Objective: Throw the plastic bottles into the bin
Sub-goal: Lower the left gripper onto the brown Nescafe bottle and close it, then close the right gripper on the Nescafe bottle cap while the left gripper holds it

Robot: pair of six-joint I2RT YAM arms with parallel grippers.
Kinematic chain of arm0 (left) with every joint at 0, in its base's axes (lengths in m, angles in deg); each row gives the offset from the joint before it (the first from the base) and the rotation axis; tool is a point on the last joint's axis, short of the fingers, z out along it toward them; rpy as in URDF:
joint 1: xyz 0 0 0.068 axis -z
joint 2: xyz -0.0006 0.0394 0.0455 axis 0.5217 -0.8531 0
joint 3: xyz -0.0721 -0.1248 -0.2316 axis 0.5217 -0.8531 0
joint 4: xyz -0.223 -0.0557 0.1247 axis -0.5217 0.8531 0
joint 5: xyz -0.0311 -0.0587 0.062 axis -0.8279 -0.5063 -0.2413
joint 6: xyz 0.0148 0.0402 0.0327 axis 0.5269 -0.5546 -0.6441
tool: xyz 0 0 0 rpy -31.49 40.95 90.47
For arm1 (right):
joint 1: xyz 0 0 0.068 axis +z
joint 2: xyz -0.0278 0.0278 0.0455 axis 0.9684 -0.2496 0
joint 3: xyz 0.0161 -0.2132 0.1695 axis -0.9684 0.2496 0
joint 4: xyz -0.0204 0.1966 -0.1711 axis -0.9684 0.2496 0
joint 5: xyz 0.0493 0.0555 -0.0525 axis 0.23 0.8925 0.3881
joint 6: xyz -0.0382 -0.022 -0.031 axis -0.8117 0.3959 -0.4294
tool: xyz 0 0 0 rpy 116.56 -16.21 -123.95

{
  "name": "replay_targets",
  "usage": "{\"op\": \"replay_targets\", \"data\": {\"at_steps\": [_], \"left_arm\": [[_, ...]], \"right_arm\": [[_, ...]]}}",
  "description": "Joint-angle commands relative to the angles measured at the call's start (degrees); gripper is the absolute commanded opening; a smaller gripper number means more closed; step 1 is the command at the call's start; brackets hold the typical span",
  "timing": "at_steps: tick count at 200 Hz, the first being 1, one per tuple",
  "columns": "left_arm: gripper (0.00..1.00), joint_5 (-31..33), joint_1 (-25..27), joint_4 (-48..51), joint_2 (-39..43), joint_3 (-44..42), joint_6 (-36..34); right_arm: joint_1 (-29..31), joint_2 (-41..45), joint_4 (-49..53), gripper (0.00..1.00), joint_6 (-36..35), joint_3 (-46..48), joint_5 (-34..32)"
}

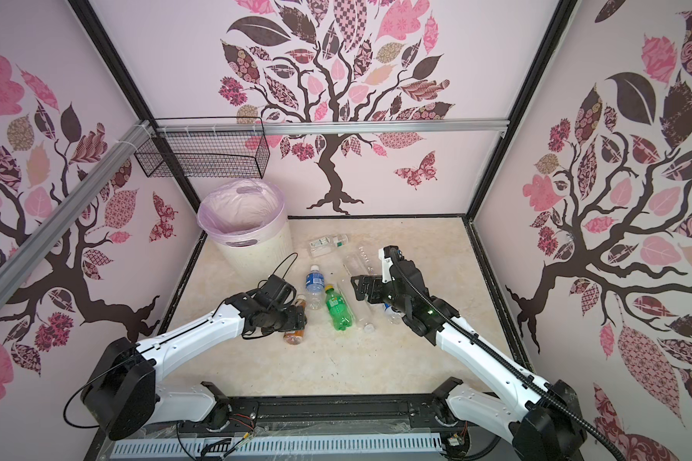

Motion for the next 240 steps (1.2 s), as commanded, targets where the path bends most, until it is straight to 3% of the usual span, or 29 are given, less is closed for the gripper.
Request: {"op": "replay_targets", "data": {"at_steps": [1, 42, 69, 105, 187, 240], "left_arm": [[0.81, -0.77, 0.15, -2.29, -2.30, -2.00, -0.11], [0.71, 0.12, 0.21, -2.89, -4.37, -3.17, -0.78], [0.55, -0.76, 0.25, -4.43, -5.41, -4.25, -1.00], [0.43, -0.55, 0.25, -5.04, -3.83, -5.40, -1.48], [0.38, 0.52, 0.23, -5.01, 12.37, -3.37, -6.92], [0.37, -1.02, 2.49, -7.35, 14.01, 3.06, -10.37]], "right_arm": [[0.28, 1.30, -0.78, 0.99, -0.09, 1.03, -0.71], [0.28, 0.88, -1.43, 1.00, -0.07, 1.35, -0.63], [0.32, 0.79, -1.80, 1.00, 0.10, 1.69, -0.54], [0.30, 0.44, -1.95, 0.99, 0.68, 1.65, 0.12], [0.27, -2.49, -5.13, 1.00, 5.91, -0.70, 5.67], [-0.67, -6.64, -8.54, 0.99, 10.71, -6.46, 11.28]]}}
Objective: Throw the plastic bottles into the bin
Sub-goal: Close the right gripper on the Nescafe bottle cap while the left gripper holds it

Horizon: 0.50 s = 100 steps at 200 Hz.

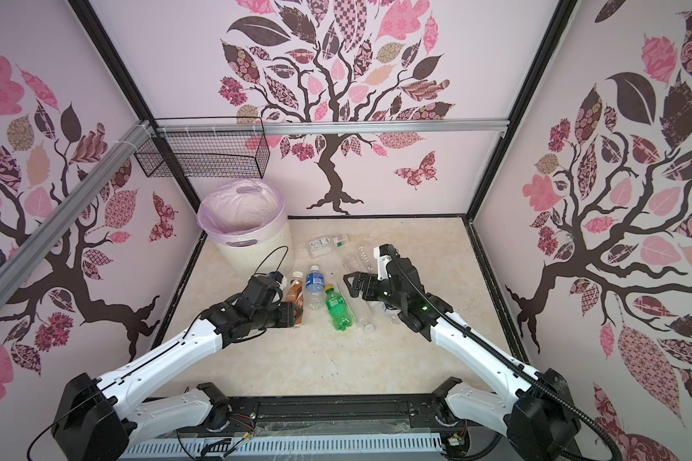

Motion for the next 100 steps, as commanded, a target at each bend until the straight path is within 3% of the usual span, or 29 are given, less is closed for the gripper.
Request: {"op": "replay_targets", "data": {"at_steps": [1, 58, 100], "left_arm": [[0.37, -0.46, 2.04, -2.94, 0.50, 4.73, -3.17], [0.37, 3.73, 11.15, -5.06, -3.77, 11.38, -6.95], [0.37, 3.31, 12.98, -7.25, -7.32, 12.75, -7.11]], "right_arm": [[-0.44, -2.44, -3.32, 0.99, 2.99, -4.96, 3.94], [-0.55, -8.83, -5.09, 0.91, 3.64, -9.50, 7.29], [-0.53, -10.69, -7.82, 0.83, 4.91, -9.25, 9.49]]}}
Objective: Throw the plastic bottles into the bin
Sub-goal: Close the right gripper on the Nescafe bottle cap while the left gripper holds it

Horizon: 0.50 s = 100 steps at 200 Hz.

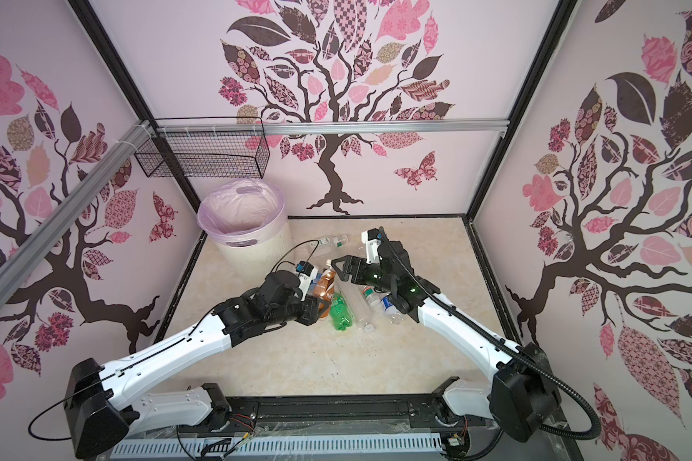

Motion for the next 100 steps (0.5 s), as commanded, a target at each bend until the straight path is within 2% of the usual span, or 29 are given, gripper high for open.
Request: {"op": "replay_targets", "data": {"at_steps": [1, 100], "left_arm": [[0.37, 1.00, 0.81, -2.03, -1.99, 2.75, -1.32], [0.37, 2.37, 1.69, -5.01, -2.82, 2.83, -0.76]], "right_arm": [[-0.18, -1.59, -2.72, 0.83, 0.99, -1.50, 2.22], [-0.19, -5.28, -8.74, 0.60, 4.60, 1.52, 5.19]]}}
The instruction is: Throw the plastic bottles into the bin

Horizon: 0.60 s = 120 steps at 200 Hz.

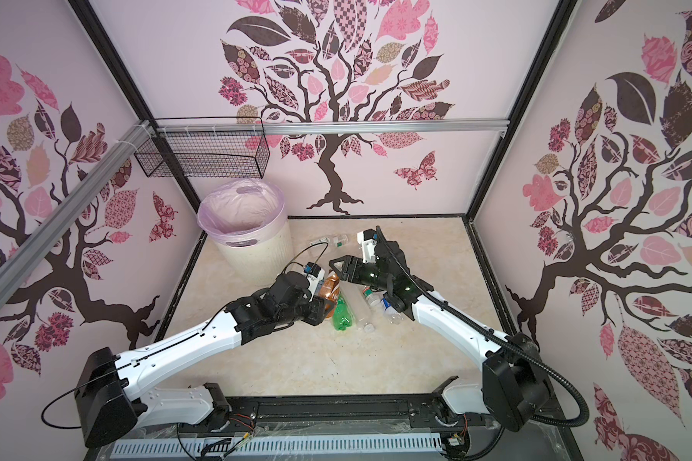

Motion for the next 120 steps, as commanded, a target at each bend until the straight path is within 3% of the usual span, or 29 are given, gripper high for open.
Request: {"op": "replay_targets", "data": {"at_steps": [1, 27, 79, 98, 120], "left_arm": [[0.37, 0.40, 0.14, -2.51, 0.27, 2.73, -0.50], [0.38, -0.21, 0.28, -3.13, 0.22, 2.70, -0.37], [0.41, 0.19, 0.45, -3.53, 1.18, 1.30, 0.33], [0.48, 1.99, 0.51, -3.21, 1.63, 0.85, 1.03], [0.62, 5.84, 0.45, -2.52, 2.68, 0.51, 3.23]], "right_arm": [[-0.18, -1.79, -2.60, 0.60, 1.04, 0.43, 1.44], [-0.15, -2.54, -3.57, 0.53, 1.62, 0.73, 2.26], [-0.14, -2.46, -3.25, 0.26, 0.74, 0.72, 1.10], [-0.19, -1.95, -3.82, 0.24, 1.24, 1.13, 0.07], [-0.24, -0.75, -5.00, 0.24, 2.06, 2.17, -2.02]]}}
